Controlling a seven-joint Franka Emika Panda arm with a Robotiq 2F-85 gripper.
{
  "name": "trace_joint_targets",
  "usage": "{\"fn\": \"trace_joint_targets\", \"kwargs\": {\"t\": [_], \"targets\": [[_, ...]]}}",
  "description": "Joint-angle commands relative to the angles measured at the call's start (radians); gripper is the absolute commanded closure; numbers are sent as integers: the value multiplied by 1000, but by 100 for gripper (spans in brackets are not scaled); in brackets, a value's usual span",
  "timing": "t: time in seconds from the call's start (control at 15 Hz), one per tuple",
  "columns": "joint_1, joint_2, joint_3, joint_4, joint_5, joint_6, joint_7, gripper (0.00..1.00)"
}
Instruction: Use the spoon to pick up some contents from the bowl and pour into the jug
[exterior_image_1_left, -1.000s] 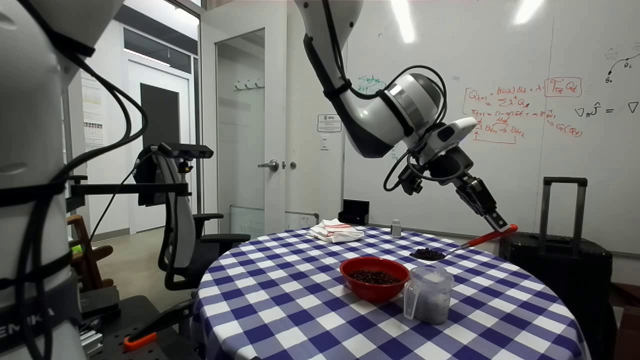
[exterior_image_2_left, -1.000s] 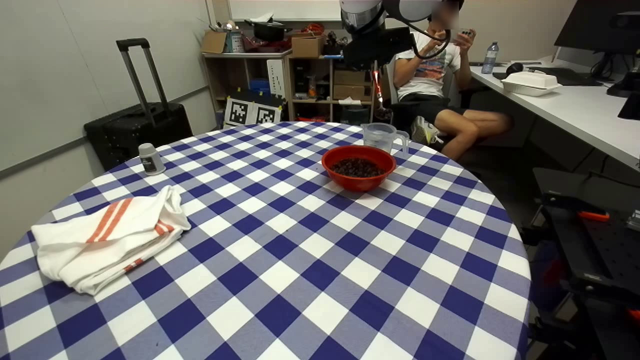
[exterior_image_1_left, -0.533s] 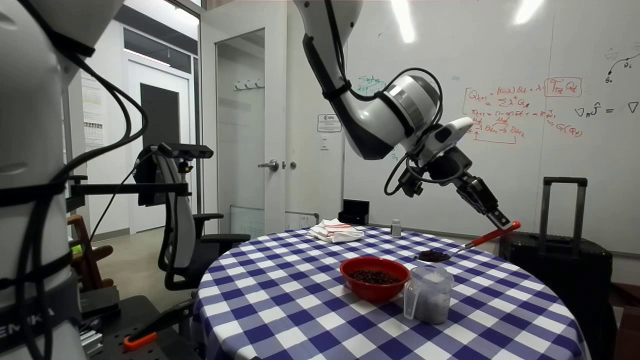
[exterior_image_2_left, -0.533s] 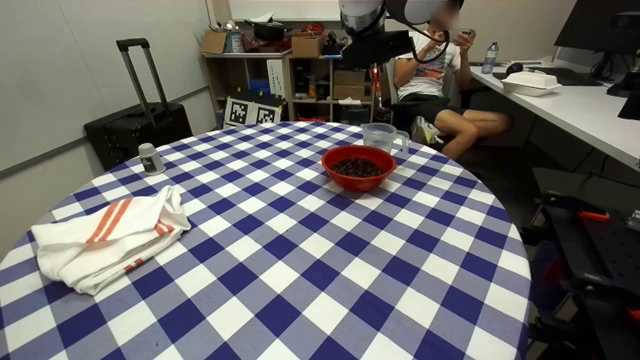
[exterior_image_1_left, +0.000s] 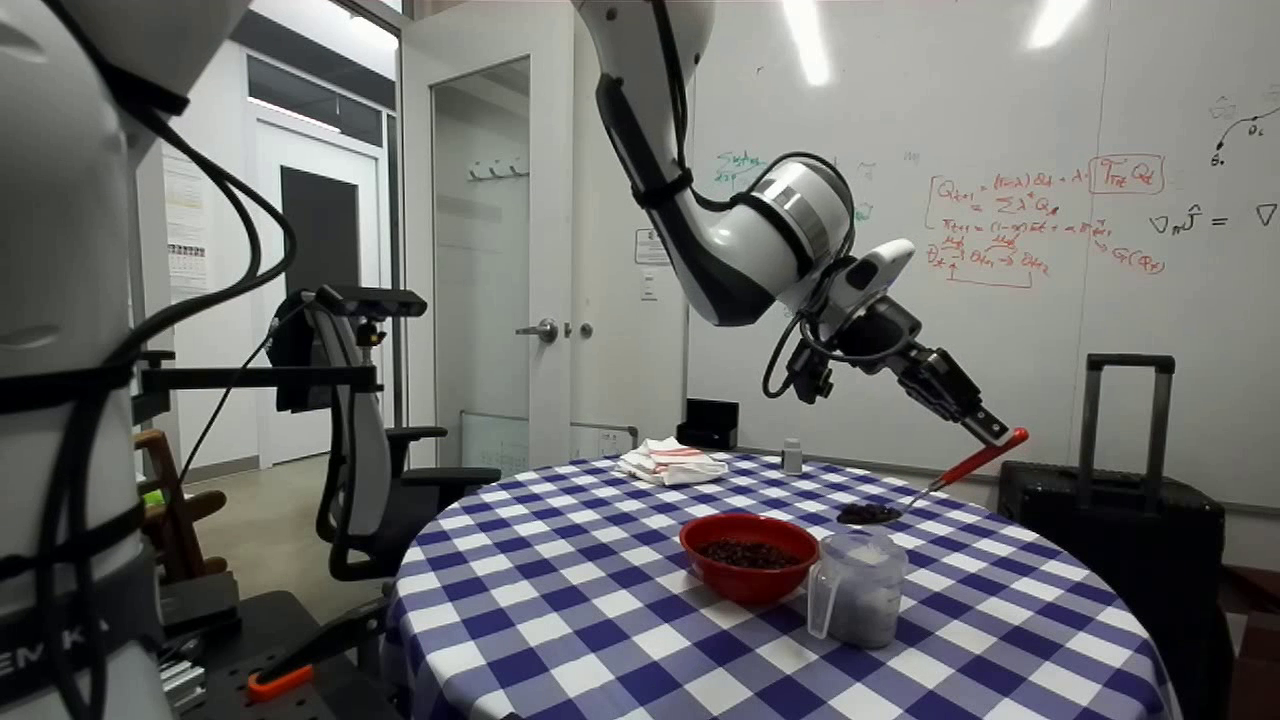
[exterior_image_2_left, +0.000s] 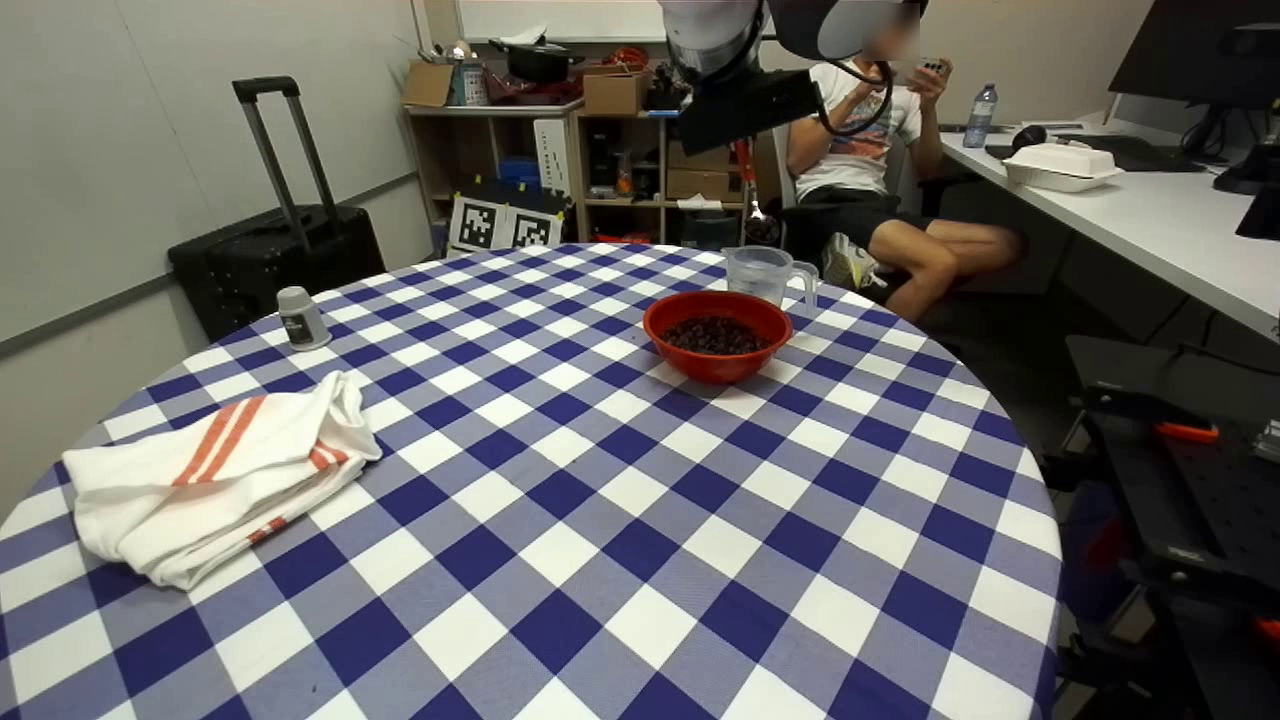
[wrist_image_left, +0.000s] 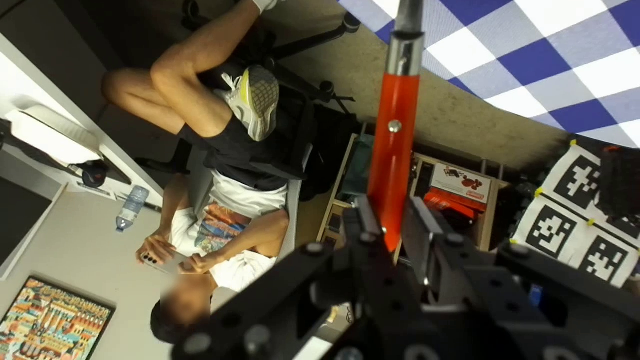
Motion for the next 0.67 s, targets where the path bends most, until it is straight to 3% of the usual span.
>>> {"fn": "trace_joint_targets", "kwargs": {"t": [0.0, 0.6], "targets": [[3, 5, 27, 9, -72, -48, 53, 95], [-22, 13, 61, 11, -133, -89, 94, 95]]}}
